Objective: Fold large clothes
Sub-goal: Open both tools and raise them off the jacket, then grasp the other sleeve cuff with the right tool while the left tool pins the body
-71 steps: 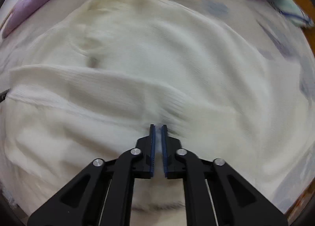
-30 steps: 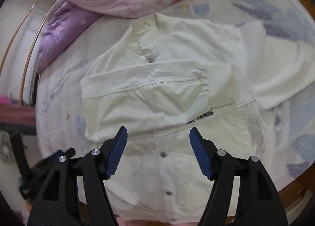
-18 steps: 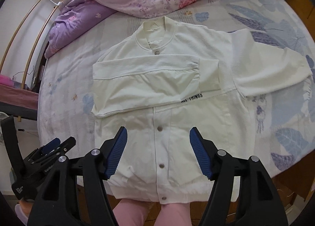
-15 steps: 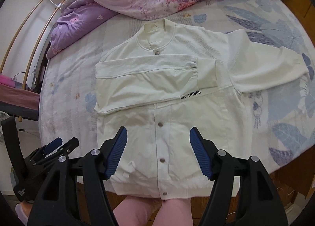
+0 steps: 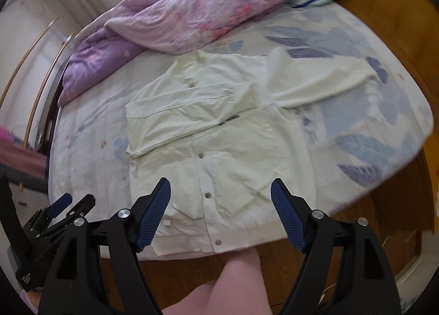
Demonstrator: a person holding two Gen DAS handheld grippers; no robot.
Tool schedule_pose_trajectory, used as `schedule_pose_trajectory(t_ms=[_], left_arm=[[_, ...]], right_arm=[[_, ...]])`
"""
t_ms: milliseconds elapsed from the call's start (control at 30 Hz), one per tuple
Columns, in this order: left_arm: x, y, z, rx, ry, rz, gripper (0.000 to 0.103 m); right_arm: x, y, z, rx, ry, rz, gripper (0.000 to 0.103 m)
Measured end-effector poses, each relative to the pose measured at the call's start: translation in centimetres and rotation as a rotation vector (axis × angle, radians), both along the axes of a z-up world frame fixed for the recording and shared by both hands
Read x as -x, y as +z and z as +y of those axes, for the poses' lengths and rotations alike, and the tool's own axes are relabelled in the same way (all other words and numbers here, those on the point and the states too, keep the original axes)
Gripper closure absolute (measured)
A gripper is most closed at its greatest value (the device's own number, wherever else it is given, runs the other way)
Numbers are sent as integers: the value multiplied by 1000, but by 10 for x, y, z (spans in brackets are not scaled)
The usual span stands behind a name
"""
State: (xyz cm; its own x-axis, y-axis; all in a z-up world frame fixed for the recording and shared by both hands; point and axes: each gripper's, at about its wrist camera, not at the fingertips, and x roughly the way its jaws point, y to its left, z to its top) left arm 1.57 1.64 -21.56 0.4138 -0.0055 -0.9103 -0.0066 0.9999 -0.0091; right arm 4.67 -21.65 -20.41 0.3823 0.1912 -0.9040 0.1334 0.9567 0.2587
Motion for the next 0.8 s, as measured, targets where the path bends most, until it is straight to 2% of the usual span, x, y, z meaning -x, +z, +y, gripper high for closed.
schedule_pose_trajectory(t_ms=[233, 333, 433, 567, 600, 800], left_arm=[[16, 21, -24, 19, -51, -49, 29], [11, 26, -35, 58, -67, -50, 29], [2, 28, -52, 25, -92, -62, 29], [-21, 25, -77, 22, -97, -43, 28], [-30, 24, -85, 22, -94, -36, 25], [-93, 18, -147, -34, -81, -30, 19]], right_arm=[[33, -3, -44, -8, -137, 5, 20], [36, -7, -66, -25, -199, 15, 19], [34, -8, -91, -27, -253, 7, 19], [21, -16, -133, -55, -317, 15, 18], [17, -18, -142, -63, -328, 14, 18], [-41, -28, -229, -99, -352, -23, 18]])
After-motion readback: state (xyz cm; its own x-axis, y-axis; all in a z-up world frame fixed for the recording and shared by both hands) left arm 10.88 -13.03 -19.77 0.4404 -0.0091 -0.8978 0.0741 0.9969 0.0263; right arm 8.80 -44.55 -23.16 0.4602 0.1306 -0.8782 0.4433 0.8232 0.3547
